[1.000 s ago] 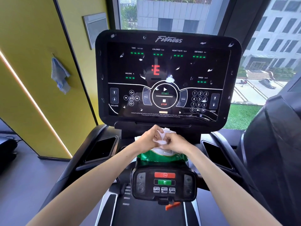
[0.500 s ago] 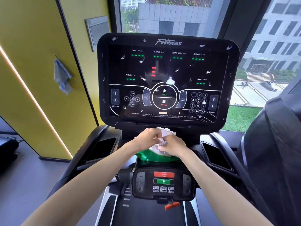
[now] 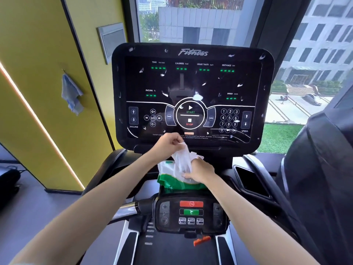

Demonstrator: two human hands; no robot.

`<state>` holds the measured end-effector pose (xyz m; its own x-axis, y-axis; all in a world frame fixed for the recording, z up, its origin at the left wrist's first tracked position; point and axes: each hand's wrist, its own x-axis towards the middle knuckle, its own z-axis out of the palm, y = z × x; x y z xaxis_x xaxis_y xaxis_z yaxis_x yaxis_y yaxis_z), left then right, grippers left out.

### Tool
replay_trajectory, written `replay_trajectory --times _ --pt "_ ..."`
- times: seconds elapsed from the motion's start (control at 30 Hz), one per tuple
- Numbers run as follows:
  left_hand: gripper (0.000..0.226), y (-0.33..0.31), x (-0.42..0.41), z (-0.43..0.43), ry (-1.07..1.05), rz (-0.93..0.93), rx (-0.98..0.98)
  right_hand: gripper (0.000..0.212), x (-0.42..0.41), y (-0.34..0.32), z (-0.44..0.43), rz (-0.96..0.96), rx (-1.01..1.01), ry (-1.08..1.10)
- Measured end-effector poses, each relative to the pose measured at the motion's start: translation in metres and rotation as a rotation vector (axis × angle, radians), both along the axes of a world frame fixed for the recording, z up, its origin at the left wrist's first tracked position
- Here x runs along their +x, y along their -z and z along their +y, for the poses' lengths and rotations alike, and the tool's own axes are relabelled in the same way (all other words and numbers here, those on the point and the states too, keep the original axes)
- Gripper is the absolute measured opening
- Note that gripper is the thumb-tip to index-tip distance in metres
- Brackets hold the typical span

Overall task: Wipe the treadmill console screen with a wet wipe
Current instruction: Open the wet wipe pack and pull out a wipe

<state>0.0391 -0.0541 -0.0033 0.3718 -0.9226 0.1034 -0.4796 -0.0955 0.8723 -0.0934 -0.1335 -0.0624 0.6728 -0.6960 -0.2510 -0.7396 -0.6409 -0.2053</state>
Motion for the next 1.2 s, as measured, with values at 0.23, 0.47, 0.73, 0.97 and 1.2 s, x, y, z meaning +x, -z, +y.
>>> replay_trajectory --times 0.23,0.47,0.73,0.97,1.2 --pt "0.008 -0.034 0.015 0.008 -0.319 0.330 -0.242 0.042 0.000 0.002 -0.005 -0.046 0.088 0.006" --pt "0.018 -0.016 0.034 0.022 -0.230 0.021 -0.017 0.012 -0.011 -0.005 -0.006 -0.322 0.088 0.108" --pt "0.051 0.017 -0.018 0.016 0.457 -1.202 0.505 0.032 -0.019 -0.011 -0.005 -0.488 -0.272 0.073" --pt "0.058 0.044 -0.024 0.013 0.457 -1.353 0.610 0.016 -0.026 -0.006 -0.012 -0.480 -0.297 0.041" --pt "0.049 0.046 -0.029 0.020 0.474 -1.299 0.480 0.009 -0.023 0.002 -0.011 -0.537 -0.298 0.025"
